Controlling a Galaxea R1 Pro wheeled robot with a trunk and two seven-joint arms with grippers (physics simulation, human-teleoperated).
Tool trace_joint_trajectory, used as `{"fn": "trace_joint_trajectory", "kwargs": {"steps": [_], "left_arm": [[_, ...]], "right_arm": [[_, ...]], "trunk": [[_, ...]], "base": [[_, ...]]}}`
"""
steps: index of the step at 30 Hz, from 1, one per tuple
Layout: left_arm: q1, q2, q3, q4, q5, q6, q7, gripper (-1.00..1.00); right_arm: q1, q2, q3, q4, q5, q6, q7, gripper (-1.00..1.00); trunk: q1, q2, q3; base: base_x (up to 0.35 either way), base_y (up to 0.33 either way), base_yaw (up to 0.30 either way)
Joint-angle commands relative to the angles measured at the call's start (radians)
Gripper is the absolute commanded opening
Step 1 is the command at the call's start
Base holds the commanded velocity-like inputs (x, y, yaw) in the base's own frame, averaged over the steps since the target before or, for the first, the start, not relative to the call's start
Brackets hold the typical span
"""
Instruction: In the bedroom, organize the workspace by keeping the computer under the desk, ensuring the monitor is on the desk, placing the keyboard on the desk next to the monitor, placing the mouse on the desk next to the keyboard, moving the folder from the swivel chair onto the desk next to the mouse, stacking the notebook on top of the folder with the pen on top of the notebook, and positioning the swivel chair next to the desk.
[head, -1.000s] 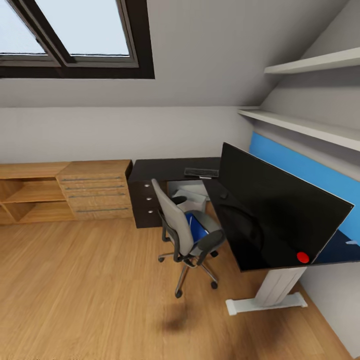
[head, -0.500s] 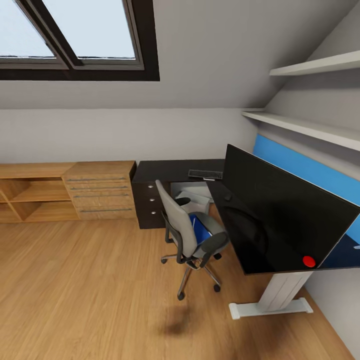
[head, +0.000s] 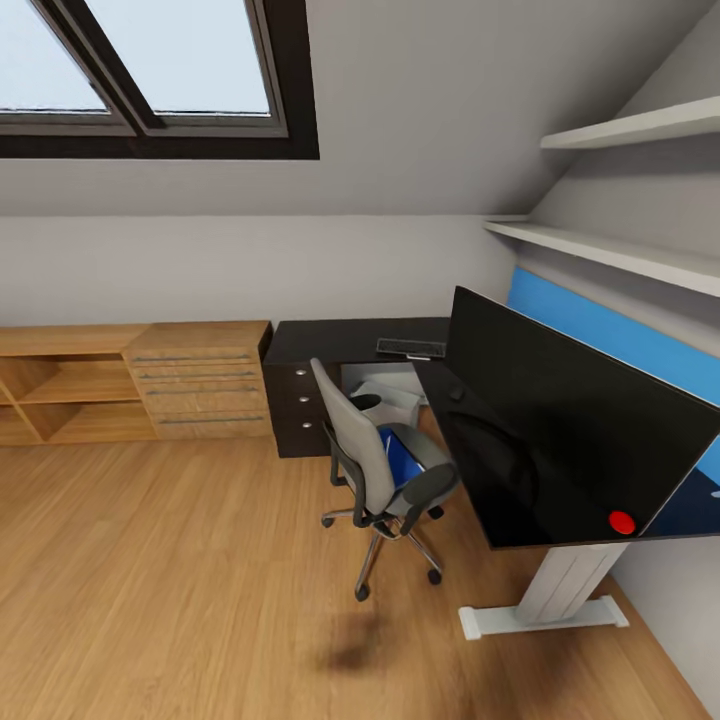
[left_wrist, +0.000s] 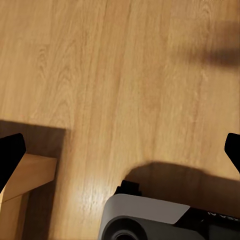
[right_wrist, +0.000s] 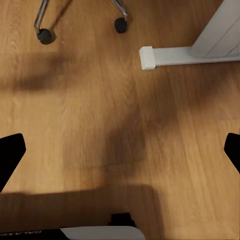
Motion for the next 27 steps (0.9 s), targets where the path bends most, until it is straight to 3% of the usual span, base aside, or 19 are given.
{"fn": "trace_joint_trajectory", "kwargs": {"steps": [1,5,8,10,12,21,27], "left_arm": [[-0.001,-0.001,-0.005,0.001,0.008,-0.003,0.002,1.00],[-0.001,-0.013,-0.006,0.001,0.008,0.010,0.001,1.00],[-0.001,-0.032,-0.009,-0.001,0.009,0.061,0.004,1.00],[-0.001,-0.046,-0.008,-0.021,0.011,0.137,0.017,1.00],[-0.001,-0.051,-0.008,-0.030,0.013,0.157,0.022,1.00],[-0.001,-0.057,-0.003,-0.070,0.026,0.176,0.026,1.00],[-0.001,-0.057,0.003,-0.072,0.086,0.175,0.019,1.00]], "right_arm": [[-0.001,-0.002,0.000,0.002,0.007,-0.002,-0.008,1.00],[-0.001,-0.020,0.000,0.001,0.007,-0.001,-0.007,1.00],[-0.001,-0.033,-0.001,0.001,0.004,-0.001,-0.007,1.00],[-0.001,-0.044,-0.001,0.001,0.005,-0.007,-0.008,1.00],[-0.001,-0.044,0.000,0.001,0.006,-0.007,-0.008,1.00],[-0.001,-0.044,-0.001,0.002,0.007,-0.006,-0.003,1.00],[-0.001,-0.044,-0.003,0.002,0.001,-0.011,-0.001,1.00]], "trunk": [[0.004,-0.009,-0.005],[0.020,-0.037,-0.017],[0.031,-0.058,-0.027],[0.039,-0.072,-0.033],[0.046,-0.086,-0.039],[0.081,-0.149,-0.068],[0.104,-0.191,-0.086]], "base": [[0.000,0.000,0.000],[0.000,0.000,0.000],[0.000,0.000,0.000],[0.000,0.000,0.000],[0.000,0.000,0.000],[0.000,0.000,0.000],[0.000,0.000,0.000]]}}
